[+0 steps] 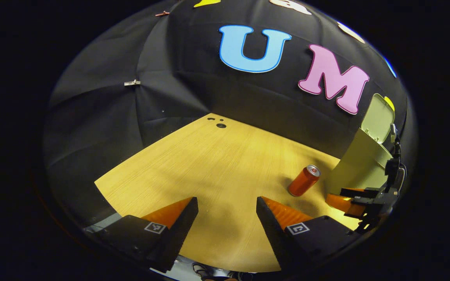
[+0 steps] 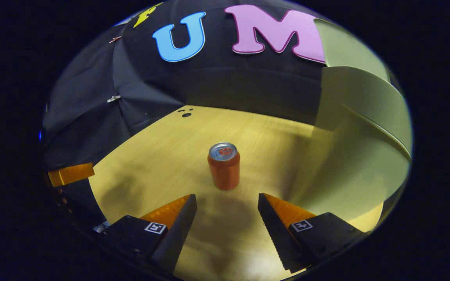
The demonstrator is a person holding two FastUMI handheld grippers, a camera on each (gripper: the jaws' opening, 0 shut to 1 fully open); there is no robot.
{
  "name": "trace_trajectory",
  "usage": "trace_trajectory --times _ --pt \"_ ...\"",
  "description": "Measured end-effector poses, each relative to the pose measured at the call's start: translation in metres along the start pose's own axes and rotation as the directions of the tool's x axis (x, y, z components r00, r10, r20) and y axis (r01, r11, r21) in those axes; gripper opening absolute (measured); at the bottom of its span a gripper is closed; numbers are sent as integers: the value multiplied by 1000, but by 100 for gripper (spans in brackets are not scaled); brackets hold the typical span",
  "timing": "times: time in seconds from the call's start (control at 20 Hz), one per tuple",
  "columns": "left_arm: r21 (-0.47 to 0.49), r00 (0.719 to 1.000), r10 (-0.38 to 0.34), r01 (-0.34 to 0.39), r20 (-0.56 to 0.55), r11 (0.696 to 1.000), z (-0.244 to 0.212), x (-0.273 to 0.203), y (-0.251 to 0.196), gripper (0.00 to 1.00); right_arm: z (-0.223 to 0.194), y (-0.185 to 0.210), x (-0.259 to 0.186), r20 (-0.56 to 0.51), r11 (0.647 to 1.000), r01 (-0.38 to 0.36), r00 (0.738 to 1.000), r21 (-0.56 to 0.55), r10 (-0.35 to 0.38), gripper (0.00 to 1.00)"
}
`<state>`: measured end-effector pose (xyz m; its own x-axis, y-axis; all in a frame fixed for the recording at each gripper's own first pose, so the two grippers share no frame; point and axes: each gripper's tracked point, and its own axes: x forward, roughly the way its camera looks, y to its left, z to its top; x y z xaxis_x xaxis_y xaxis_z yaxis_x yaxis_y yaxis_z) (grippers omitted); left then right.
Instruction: Press the lid of the desktop garbage bin to open it, pick up the crumpled paper on the desktop and throw it into the bin, then pick up the pop can on the desktop and drop it into the bin, and finally close the garbage bin lid.
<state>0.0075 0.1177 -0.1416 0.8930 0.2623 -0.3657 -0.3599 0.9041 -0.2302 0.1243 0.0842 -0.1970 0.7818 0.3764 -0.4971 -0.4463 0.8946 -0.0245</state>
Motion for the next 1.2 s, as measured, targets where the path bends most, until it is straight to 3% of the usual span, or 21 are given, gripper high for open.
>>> trace_trajectory --times 0.6,1.2 --pt "-25 993 102 -103 -61 994 -20 -13 47 96 15 5 83 -47 999 27 998 -27 -29 99" --pt "-10 991 80 -82 -106 997 -39 -7 40 96 19 -1 120 -46 994 66 997 -84 -70 98"
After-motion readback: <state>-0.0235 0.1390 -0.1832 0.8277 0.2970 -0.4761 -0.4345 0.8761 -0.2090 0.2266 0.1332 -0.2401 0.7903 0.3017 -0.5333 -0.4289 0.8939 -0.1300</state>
